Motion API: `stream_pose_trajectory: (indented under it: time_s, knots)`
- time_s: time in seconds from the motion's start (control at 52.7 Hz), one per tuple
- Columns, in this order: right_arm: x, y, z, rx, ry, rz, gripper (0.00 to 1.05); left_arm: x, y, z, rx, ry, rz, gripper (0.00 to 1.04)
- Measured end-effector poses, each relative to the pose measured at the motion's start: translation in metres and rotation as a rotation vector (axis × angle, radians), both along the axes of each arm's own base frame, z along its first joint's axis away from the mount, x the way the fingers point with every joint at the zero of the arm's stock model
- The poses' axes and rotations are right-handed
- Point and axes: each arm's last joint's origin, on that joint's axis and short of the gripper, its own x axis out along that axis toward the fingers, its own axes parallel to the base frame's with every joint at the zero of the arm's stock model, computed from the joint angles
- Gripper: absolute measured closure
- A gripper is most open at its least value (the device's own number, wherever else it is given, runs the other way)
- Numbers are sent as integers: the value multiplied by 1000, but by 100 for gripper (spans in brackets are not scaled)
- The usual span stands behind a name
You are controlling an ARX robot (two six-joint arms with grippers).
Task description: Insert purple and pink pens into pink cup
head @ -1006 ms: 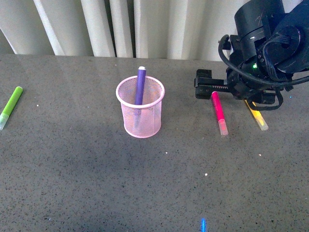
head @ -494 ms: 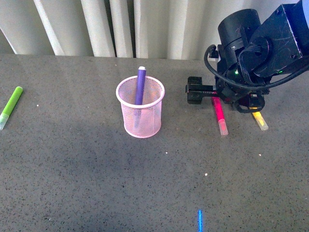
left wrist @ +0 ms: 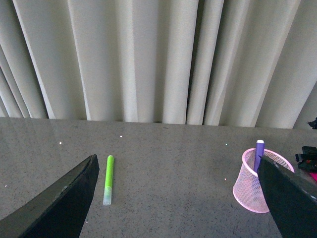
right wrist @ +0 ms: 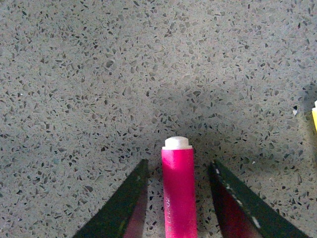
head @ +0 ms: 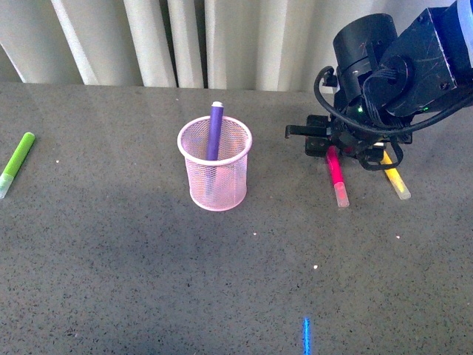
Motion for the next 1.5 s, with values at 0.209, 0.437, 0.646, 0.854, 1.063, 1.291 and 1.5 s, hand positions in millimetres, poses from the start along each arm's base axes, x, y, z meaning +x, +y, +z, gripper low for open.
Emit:
stream_pose_trajectory:
  time_s: [0.209, 0.437, 0.646, 0.854, 1.063, 1.291, 1.5]
  knots:
    - [0, 3, 0, 11, -26, 16, 93, 0, 0, 0, 0, 0, 0, 7]
    - [-6, -1, 5, 27, -96, 23, 93, 0, 0, 0, 0, 0, 0, 7]
    - [-11, 1, 49, -31, -368, 88, 93, 0, 0, 0, 0, 0, 0, 7]
    - [-36, 42, 108, -22, -736, 321, 93, 0, 0, 0, 0, 0, 0, 7]
    - [-66, 105, 120, 32, -913, 551, 93, 0, 0, 0, 0, 0, 0, 7]
    - [-67, 130, 106, 105, -936, 586, 93, 0, 0, 0, 0, 0, 0, 7]
    - [-68, 146, 93, 150, -913, 598, 93, 0, 0, 0, 0, 0, 0, 7]
